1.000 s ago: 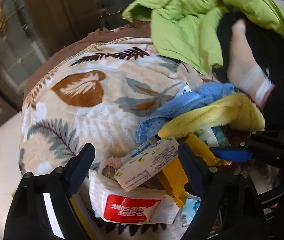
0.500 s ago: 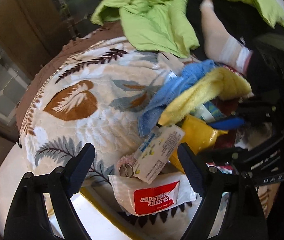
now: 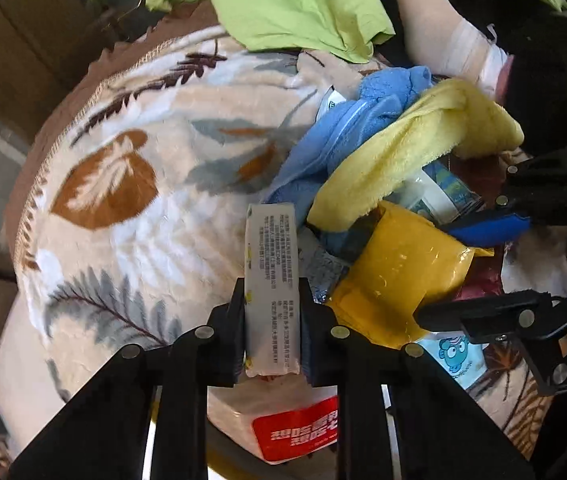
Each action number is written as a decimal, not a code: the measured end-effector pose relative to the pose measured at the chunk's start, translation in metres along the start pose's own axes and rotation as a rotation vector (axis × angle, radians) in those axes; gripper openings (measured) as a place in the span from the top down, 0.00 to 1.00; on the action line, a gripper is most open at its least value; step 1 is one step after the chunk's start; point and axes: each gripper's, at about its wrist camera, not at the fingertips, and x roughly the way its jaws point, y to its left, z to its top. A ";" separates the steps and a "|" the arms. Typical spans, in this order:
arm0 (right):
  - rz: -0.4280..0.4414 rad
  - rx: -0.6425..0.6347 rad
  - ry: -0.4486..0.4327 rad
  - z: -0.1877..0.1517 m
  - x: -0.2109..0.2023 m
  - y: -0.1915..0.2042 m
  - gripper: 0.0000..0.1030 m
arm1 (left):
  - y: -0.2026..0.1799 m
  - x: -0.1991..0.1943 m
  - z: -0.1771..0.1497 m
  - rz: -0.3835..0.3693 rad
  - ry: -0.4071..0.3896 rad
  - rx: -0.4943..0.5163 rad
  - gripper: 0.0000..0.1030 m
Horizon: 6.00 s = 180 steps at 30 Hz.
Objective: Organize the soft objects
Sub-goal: 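Grasp the small white box with left gripper while right grasps the yellow wrapped packet, then carry both items into the yellow-rimmed tray and open both grippers, then move both grippers back to the pile, right gripper toward the red bag, then lift the red long bag with right gripper while left grasps the white wipes packet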
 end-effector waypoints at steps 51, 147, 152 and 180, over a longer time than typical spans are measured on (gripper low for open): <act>-0.004 -0.349 0.130 0.033 0.111 0.189 0.41 | 0.127 -0.028 -0.223 0.201 -0.116 -0.784 0.40; 0.491 0.970 -0.067 -0.072 0.021 -0.100 0.51 | 0.009 0.001 -0.077 0.162 -0.123 -1.251 0.22; 0.525 0.989 -0.049 -0.074 0.034 -0.104 0.71 | 0.006 0.008 -0.082 0.156 -0.120 -1.250 0.22; 0.571 0.807 -0.098 -0.081 -0.033 -0.097 0.73 | -0.011 -0.028 -0.094 0.128 -0.174 -1.064 0.62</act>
